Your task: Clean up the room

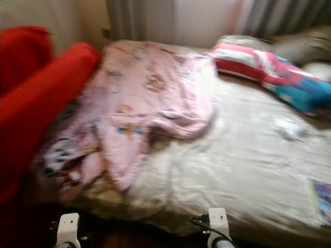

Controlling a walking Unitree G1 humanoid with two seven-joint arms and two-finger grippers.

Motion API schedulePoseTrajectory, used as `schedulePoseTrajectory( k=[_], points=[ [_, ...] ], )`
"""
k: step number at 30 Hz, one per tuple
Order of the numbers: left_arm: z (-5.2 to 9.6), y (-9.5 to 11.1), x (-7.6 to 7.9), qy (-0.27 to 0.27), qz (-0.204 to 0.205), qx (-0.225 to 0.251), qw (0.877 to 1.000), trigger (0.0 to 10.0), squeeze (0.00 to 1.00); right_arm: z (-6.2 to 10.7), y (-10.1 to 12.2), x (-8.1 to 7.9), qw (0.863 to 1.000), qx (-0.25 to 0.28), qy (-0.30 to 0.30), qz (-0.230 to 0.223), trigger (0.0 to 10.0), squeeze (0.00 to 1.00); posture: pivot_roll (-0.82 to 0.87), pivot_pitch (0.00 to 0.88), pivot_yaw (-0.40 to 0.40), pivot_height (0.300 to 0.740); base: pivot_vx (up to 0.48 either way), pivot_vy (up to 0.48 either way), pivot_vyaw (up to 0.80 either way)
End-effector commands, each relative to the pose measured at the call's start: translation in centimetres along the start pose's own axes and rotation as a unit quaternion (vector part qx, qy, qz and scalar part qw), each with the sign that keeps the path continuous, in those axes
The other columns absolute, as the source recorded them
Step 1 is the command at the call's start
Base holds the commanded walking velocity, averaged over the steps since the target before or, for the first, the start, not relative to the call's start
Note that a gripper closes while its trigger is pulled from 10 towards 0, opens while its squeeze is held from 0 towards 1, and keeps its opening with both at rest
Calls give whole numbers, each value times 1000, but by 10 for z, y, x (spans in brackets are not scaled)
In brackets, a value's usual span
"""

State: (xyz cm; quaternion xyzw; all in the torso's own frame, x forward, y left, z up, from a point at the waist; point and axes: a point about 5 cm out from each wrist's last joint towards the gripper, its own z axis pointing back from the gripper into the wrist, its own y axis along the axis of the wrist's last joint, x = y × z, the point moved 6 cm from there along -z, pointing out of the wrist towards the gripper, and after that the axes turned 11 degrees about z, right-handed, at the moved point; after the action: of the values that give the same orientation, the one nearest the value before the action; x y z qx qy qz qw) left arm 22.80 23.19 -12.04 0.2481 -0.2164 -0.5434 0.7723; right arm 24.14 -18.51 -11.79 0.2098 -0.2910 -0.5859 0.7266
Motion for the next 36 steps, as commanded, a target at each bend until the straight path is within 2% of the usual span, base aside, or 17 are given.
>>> schedulePoseTrajectory(
  k=[1, 12, 28, 36],
  points=[
    [0, -9, 7, -5, 2, -15, 1000, 10000, 0, 4, -20, 3, 1000, -29, -5, -6, 10000, 0, -61, 152, -8, 740, 0, 458, 0],
    [0, -9, 8, -7, 2, -16, 1000, 10000, 0, 4, -17, 3, 1000, -23, -4, 2, 10000, 0, -57, 151, -10, 740, 0, 444, 43],
    [1, -12, 10, -14, 2, -17, 1000, 10000, 0, 7, -27, 9, 999, -31, -6, -5, 10000, 0, -55, 134, -8, 740, 0, 0, 790],
    [1, -12, 13, -20, -2, -16, 1000, 10000, 0, 5, -20, 7, 999, -25, -15, -27, 10000, 0, -54, 126, -6, 740, 0, 0, 0]
  ],
)
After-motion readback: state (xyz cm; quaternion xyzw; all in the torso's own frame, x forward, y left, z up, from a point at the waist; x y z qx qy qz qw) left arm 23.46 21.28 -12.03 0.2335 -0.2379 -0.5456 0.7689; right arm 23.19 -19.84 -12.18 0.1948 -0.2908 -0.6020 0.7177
